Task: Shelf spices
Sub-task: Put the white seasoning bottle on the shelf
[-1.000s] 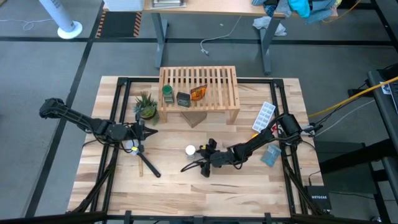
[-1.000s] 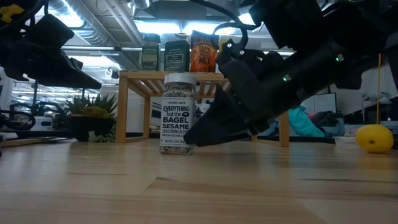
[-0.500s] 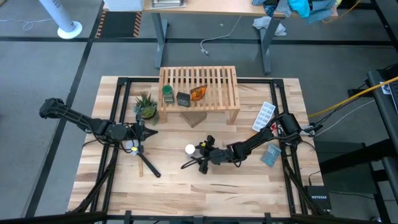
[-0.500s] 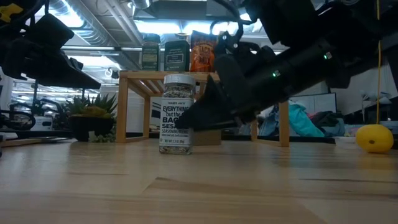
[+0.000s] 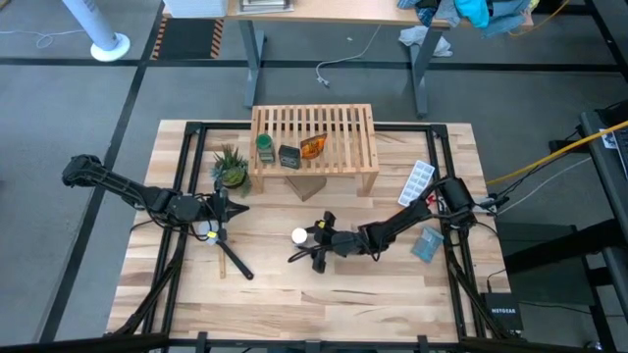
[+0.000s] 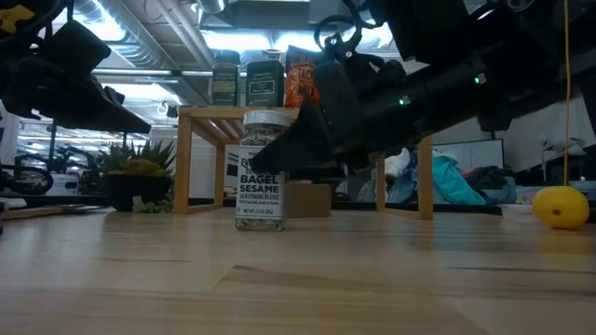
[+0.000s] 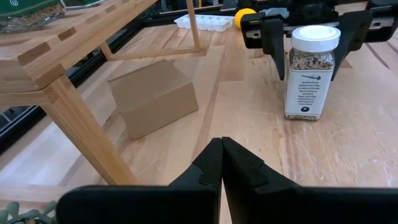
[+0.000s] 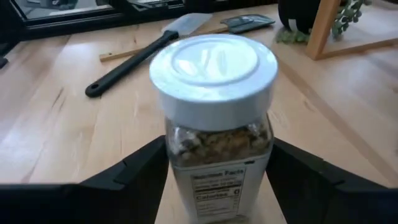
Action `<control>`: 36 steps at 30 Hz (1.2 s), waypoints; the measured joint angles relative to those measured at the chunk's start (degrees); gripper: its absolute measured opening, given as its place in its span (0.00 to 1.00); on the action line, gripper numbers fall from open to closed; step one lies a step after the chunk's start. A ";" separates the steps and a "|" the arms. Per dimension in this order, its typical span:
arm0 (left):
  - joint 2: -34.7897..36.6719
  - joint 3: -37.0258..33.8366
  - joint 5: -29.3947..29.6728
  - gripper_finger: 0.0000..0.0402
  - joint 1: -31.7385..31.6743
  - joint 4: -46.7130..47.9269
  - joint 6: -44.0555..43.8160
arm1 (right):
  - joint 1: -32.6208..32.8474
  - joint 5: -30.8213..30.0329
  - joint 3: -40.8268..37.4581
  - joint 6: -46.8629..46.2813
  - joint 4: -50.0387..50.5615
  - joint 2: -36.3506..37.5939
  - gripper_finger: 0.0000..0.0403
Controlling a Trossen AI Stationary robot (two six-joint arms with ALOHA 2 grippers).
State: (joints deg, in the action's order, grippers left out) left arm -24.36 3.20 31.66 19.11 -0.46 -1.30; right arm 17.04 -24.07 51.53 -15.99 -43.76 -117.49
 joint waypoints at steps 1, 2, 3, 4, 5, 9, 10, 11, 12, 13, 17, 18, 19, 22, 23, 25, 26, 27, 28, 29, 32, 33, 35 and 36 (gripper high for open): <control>0.00 0.00 0.00 0.00 0.00 -0.01 0.00 | -0.37 0.49 0.00 0.00 0.13 -0.04 0.64; 0.01 0.00 0.00 0.00 0.00 -0.05 0.02 | -0.71 0.94 0.07 0.00 0.41 -0.08 0.64; 0.02 0.00 -0.01 0.00 0.00 -0.11 0.00 | -1.03 1.60 0.11 0.01 0.43 -0.11 0.64; 0.01 0.00 -0.02 0.00 0.00 -0.08 0.00 | -1.34 2.01 0.13 0.03 0.29 -0.11 0.64; 0.02 0.00 -0.02 0.00 0.00 -0.10 0.00 | -1.66 2.32 0.13 0.02 0.20 -0.11 0.64; 0.00 0.00 -0.02 0.00 0.00 -0.10 0.00 | -2.59 3.71 0.15 -0.07 0.28 -0.11 0.64; 0.01 0.00 -0.02 0.00 0.00 -0.10 -0.01 | -2.54 4.14 0.15 -0.10 0.28 -0.11 0.64; 0.00 0.00 0.00 0.00 0.00 -0.10 0.00 | -2.50 4.14 0.15 -0.11 0.24 -0.11 0.63; 0.01 0.00 0.00 0.00 0.00 -0.10 0.00 | -2.49 4.13 0.15 -0.11 0.18 -0.11 0.62; 0.00 0.00 -0.02 0.00 0.00 -0.08 0.00 | -2.49 4.15 0.15 -0.12 -0.12 -0.11 0.61; 0.01 0.00 0.00 0.00 0.00 -0.10 -0.02 | -2.43 4.22 0.15 -0.15 -1.15 -0.14 0.52; 0.01 0.00 0.00 0.00 0.00 -0.10 -0.02 | -2.43 4.23 0.15 -0.14 -1.70 -0.16 0.50; 0.01 0.00 0.00 0.00 0.00 -0.12 -0.02 | -2.39 4.24 0.15 -0.13 -2.41 -0.18 0.50; 0.01 0.00 0.00 0.00 0.00 -0.10 -0.01 | -2.39 4.24 0.15 -0.14 -4.56 -0.18 0.50; 0.00 0.00 0.00 0.00 0.00 -0.10 -0.02 | -2.39 4.23 0.15 -0.15 -5.20 -0.18 0.50; 0.01 0.00 0.00 0.00 0.00 -0.09 -0.02 | -2.39 4.21 0.15 -0.06 -6.38 -0.15 0.50; 0.00 0.00 0.00 0.00 0.00 -0.10 -0.02 | -2.39 4.23 0.15 -0.02 -6.58 0.09 0.50; 0.00 0.00 0.00 0.00 0.00 -0.10 -0.02 | -2.39 4.21 0.15 -0.02 -6.54 0.44 0.50; 0.00 0.00 0.00 0.00 0.00 -0.08 -0.02 | -2.39 4.24 0.15 0.20 -6.52 0.98 0.50; 0.00 0.00 0.00 0.00 0.00 -0.10 -0.02 | -2.39 4.21 0.15 1.09 -6.46 1.70 0.50; 0.01 0.00 0.00 0.00 0.00 -0.08 -0.02 | -1.93 4.22 0.15 5.00 -4.90 5.11 0.50; 0.02 0.00 0.00 0.00 0.00 -0.06 -0.02 | -1.80 4.02 0.15 6.75 -3.78 6.64 0.50; 0.00 0.00 0.00 0.00 0.00 -0.02 -0.01 | -1.22 2.62 0.15 10.74 -0.26 10.05 0.50; 0.02 0.00 0.00 0.00 0.00 -0.01 0.00 | -0.86 1.77 0.15 12.45 1.84 11.99 0.50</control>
State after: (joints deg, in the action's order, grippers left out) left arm -24.34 3.20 31.66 19.11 -0.47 -1.30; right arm 16.18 -22.30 51.68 -3.54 -41.92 -105.50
